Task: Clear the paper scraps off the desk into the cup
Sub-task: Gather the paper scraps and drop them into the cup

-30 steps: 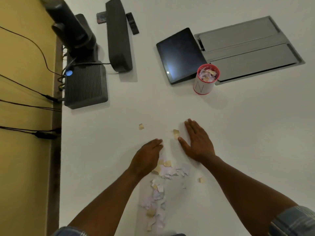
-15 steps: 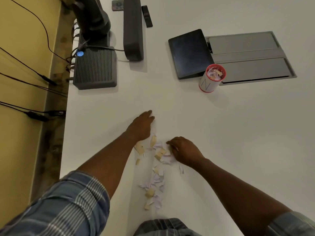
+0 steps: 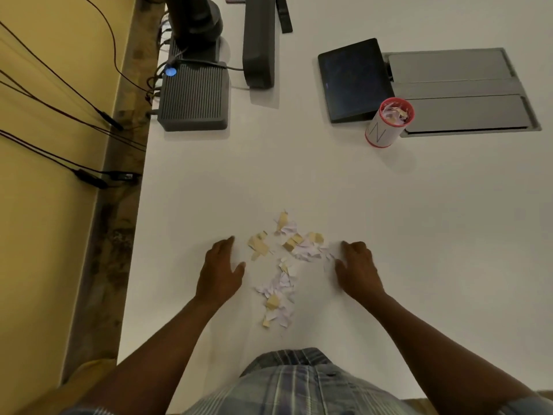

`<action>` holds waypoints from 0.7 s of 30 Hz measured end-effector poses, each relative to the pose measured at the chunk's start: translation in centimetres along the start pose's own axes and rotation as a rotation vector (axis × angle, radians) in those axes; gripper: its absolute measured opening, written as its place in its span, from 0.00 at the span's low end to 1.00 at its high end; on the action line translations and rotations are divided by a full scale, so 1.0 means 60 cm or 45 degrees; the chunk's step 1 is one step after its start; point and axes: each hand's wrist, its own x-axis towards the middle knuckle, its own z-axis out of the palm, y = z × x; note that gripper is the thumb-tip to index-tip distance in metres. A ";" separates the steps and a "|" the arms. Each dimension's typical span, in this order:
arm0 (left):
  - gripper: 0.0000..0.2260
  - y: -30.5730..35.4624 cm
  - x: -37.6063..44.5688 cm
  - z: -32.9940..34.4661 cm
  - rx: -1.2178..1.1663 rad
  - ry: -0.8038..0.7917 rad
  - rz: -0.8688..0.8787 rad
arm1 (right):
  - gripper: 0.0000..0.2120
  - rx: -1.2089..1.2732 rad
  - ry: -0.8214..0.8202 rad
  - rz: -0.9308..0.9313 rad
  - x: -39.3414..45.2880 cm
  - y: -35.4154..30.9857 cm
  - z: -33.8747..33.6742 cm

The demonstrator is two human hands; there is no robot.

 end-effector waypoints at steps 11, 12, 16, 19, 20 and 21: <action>0.49 0.028 -0.157 0.066 -0.148 -0.335 -0.236 | 0.66 -0.219 -0.263 -0.121 -0.101 -0.022 0.034; 0.52 0.032 -0.164 0.075 -0.072 -0.350 -0.175 | 0.68 -0.261 -0.301 -0.173 -0.115 -0.025 0.049; 0.57 0.050 -0.167 0.102 0.185 -0.363 -0.020 | 0.65 -0.381 -0.278 -0.359 -0.143 -0.051 0.100; 0.54 0.051 -0.156 0.107 0.170 -0.300 -0.016 | 0.59 -0.344 -0.227 -0.385 -0.134 -0.063 0.110; 0.52 0.050 -0.150 0.106 0.140 -0.282 -0.015 | 0.57 -0.311 -0.196 -0.375 -0.126 -0.062 0.108; 0.50 0.048 -0.143 0.103 0.115 -0.261 -0.010 | 0.54 -0.276 -0.164 -0.369 -0.117 -0.061 0.104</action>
